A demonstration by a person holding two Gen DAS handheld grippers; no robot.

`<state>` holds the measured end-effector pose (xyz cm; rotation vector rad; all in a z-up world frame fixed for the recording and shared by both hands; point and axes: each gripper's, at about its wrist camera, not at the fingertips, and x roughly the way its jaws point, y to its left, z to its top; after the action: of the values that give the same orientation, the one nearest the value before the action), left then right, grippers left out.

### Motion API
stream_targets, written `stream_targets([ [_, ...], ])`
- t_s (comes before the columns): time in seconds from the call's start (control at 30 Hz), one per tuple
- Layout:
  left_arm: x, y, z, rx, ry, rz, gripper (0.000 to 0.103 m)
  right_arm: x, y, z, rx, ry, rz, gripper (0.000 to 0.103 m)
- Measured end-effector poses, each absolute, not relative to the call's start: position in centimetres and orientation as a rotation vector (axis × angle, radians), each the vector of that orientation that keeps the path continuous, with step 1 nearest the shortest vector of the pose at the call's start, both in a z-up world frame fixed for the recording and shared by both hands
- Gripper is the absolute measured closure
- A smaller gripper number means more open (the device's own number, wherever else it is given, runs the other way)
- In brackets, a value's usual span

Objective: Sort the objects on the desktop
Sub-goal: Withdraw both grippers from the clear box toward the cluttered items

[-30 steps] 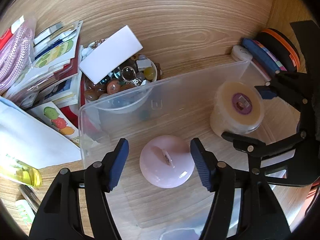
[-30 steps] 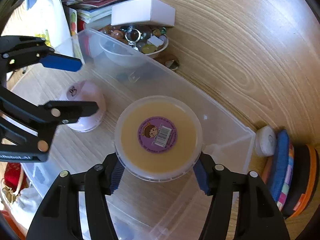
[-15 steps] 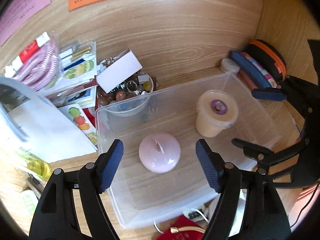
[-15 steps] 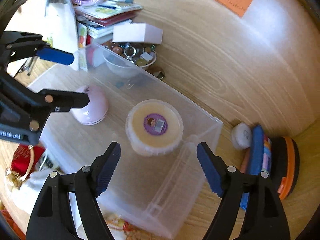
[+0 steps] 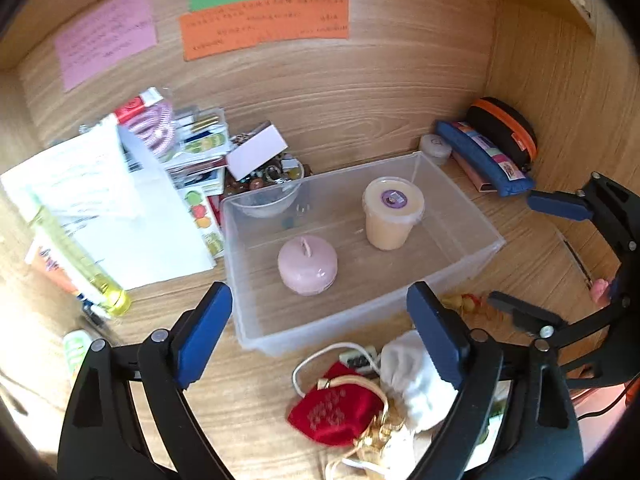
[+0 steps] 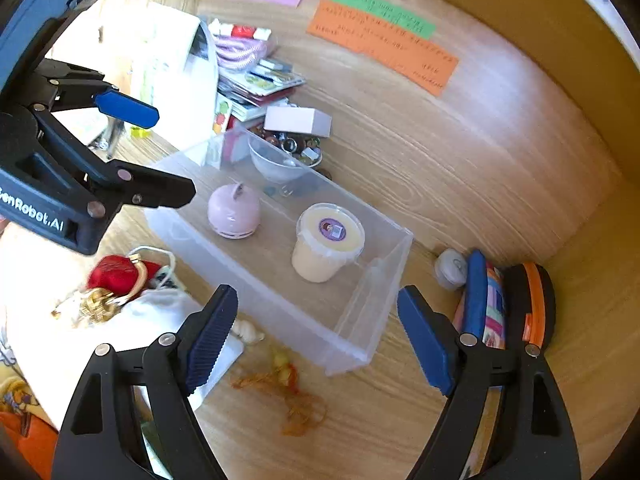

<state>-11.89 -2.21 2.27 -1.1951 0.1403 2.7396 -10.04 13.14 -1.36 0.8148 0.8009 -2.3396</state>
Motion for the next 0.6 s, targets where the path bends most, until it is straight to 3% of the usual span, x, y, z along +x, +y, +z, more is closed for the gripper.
stream_targets([
  [0.6, -1.8, -2.9, -0.4, -1.056, 0.045, 2.85, 0.007, -3.6, 18.9, -2.5, 0.795, 0.6, -2.358, 0.019],
])
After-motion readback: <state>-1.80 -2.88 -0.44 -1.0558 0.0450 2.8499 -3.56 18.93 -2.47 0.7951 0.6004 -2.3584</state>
